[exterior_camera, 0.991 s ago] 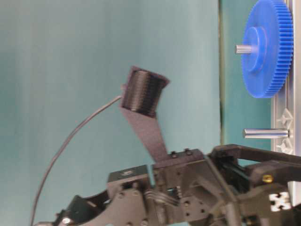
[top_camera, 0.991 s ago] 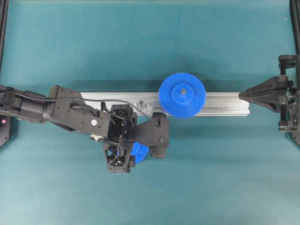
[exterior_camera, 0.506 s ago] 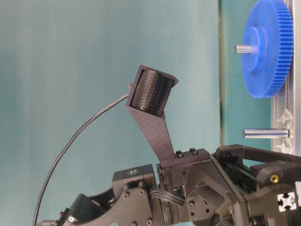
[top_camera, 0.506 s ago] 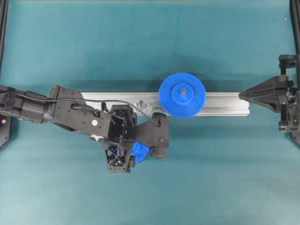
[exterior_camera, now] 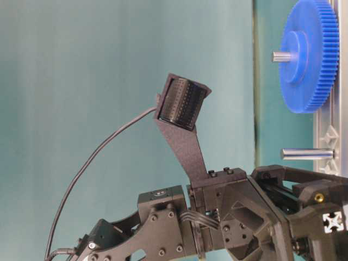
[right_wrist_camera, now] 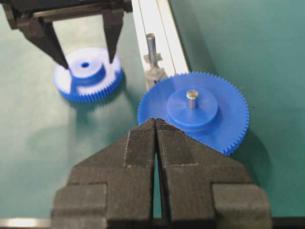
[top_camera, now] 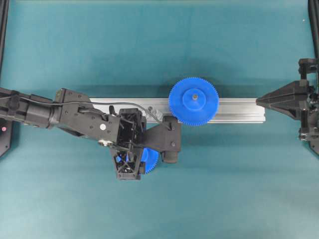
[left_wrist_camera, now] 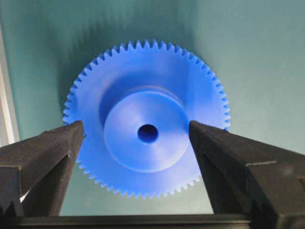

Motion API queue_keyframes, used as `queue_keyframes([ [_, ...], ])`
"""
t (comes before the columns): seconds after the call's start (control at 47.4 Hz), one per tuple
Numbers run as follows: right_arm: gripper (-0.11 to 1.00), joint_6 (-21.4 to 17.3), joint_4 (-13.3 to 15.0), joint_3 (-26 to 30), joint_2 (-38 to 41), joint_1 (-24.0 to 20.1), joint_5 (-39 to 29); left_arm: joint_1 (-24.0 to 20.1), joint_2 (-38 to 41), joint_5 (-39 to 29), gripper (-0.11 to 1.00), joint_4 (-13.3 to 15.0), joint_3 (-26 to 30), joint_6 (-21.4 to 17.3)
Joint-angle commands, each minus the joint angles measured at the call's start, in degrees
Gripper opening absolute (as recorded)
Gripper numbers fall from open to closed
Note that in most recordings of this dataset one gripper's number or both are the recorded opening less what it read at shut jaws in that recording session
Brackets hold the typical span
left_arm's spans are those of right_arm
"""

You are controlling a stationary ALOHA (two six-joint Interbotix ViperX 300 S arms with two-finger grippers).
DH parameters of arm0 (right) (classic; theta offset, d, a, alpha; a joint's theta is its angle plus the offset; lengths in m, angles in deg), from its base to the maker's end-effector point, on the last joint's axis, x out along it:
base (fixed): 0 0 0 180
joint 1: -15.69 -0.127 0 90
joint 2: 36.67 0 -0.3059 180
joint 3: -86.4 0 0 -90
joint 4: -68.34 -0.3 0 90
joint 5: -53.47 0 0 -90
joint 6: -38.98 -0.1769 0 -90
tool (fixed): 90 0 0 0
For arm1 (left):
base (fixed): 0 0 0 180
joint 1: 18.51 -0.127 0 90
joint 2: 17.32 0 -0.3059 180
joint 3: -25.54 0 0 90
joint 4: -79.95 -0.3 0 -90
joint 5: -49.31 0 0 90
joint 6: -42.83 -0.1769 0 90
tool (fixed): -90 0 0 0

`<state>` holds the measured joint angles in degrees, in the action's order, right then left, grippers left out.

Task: Find the location of the shaft and insert the small gear.
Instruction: 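Lower the left gripper and close its fingers on the gear hub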

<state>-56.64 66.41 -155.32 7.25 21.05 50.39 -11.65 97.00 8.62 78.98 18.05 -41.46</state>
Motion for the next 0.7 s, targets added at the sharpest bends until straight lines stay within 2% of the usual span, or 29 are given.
queue_keyframes([
  [0.0, -0.01, -0.53, 0.0, 0.62, 0.26, 0.18, 0.26, 0.26, -1.05, 0.18, 0.92, -0.18, 0.79, -0.18],
  [0.675, -0.01, -0.53, 0.0, 0.35, 0.35, 0.18, 0.26, 0.79, -0.62, 0.18, 0.92, -0.18, 0.62, -0.18],
])
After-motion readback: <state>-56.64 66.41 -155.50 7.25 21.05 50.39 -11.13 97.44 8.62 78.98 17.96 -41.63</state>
